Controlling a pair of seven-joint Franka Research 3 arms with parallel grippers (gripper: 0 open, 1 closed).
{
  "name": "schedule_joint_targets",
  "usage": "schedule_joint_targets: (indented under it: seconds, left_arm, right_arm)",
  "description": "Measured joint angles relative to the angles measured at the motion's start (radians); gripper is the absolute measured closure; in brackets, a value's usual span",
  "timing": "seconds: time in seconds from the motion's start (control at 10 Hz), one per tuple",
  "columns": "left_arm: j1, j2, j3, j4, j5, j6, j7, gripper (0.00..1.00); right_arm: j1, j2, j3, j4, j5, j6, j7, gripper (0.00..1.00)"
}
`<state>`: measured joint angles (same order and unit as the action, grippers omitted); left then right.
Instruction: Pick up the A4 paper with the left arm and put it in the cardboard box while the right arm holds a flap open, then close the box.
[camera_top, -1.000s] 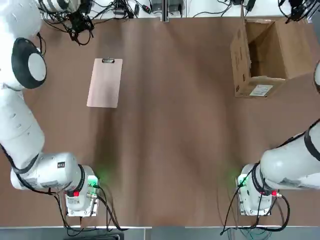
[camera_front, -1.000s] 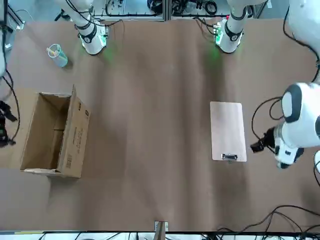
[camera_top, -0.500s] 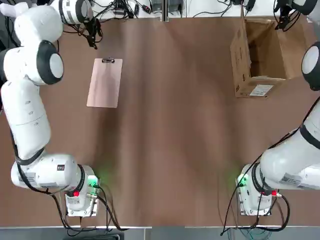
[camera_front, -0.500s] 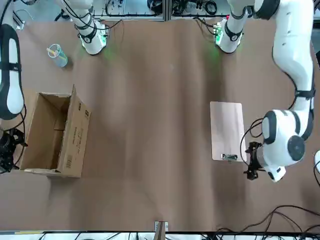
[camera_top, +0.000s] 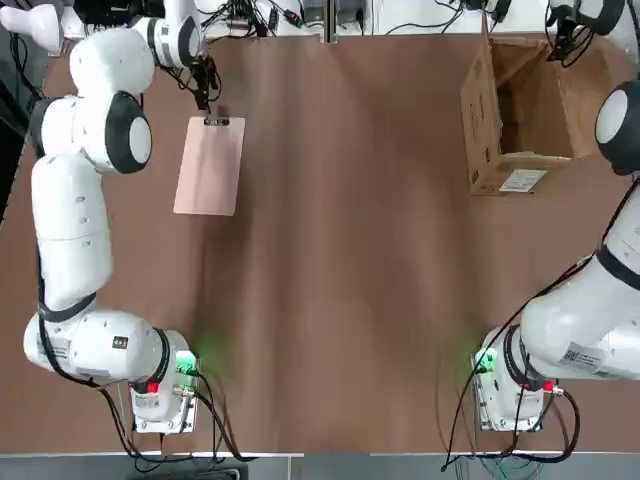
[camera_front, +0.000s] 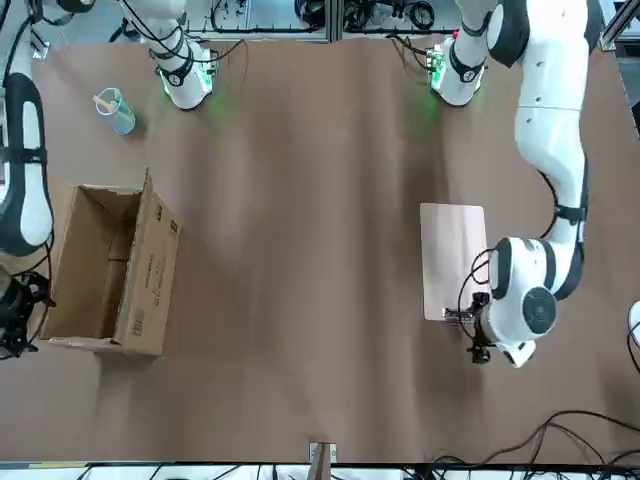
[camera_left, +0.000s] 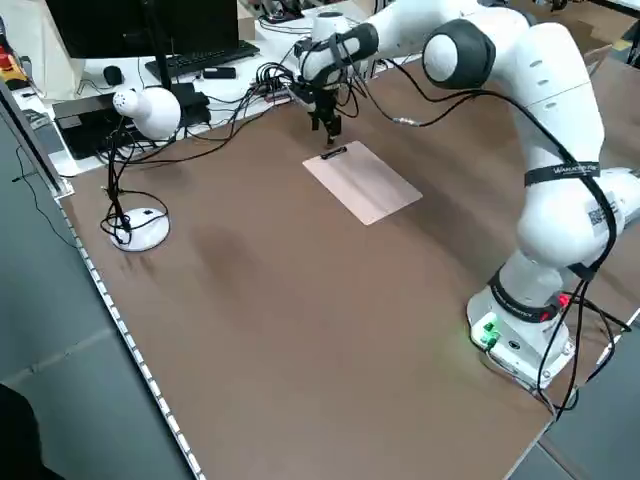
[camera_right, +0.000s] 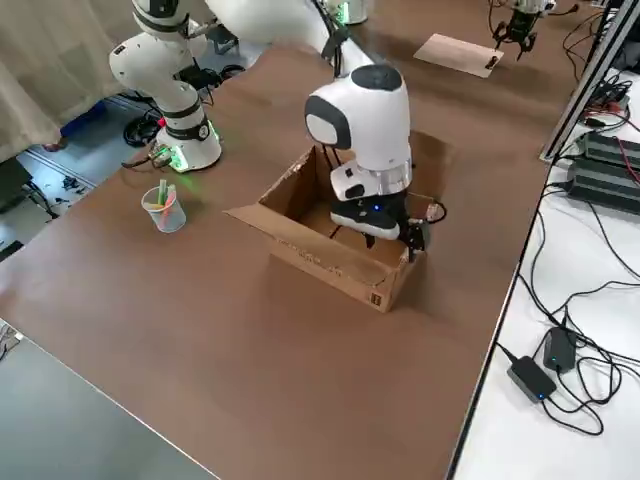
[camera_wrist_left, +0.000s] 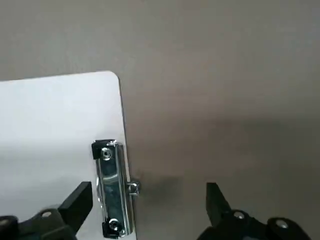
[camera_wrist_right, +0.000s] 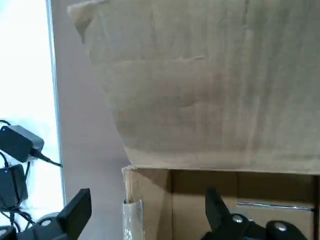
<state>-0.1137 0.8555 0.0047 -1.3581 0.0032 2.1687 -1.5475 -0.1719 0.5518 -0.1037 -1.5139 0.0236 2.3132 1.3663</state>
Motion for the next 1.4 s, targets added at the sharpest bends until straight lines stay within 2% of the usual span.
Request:
schedule_joint_targets:
  seconds: [0.4, 0.6, 0.7, 0.8, 0.9, 1.0, 1.2, 1.3, 1.4]
  left_arm:
    - [-0.004, 0.013, -0.002, -0.029, 0.000, 0.000, 0.004, 0.00]
    - [-0.006, 0.009, -0.005, -0.063, 0.000, 0.007, 0.007, 0.00]
    - [-0.006, -0.001, -0.005, -0.080, 0.000, 0.014, 0.009, 0.00]
    - [-0.006, -0.013, -0.008, -0.100, 0.000, 0.016, 0.010, 0.00]
    - [-0.006, -0.020, -0.010, -0.114, 0.000, 0.024, 0.010, 0.02]
    - [-0.006, -0.024, -0.011, -0.119, 0.000, 0.030, 0.010, 0.06]
    - [-0.006, -0.027, -0.012, -0.122, 0.000, 0.041, 0.010, 0.16]
    - [-0.006, -0.027, -0.013, -0.122, 0.000, 0.049, 0.010, 0.23]
    - [-0.007, -0.028, -0.013, -0.122, 0.000, 0.054, 0.011, 0.39]
  right_arm:
    - [0.000, 0.049, 0.001, 0.004, 0.000, 0.018, 0.000, 0.00]
    - [-0.001, 0.055, 0.000, 0.007, 0.001, 0.020, 0.006, 0.05]
    - [-0.003, 0.056, 0.000, 0.011, 0.001, 0.020, 0.019, 0.11]
    - [-0.006, 0.056, -0.001, 0.018, 0.001, 0.020, 0.031, 0.26]
    - [-0.009, 0.056, -0.001, 0.023, 0.001, 0.020, 0.037, 0.37]
    - [-0.011, 0.056, -0.001, 0.024, 0.001, 0.020, 0.037, 0.42]
    - [-0.011, 0.057, 0.000, 0.030, 0.001, 0.021, 0.037, 0.77]
    - [-0.011, 0.057, 0.000, 0.030, 0.001, 0.019, 0.037, 0.90]
    - [-0.011, 0.057, 0.000, 0.031, 0.001, 0.018, 0.037, 0.94]
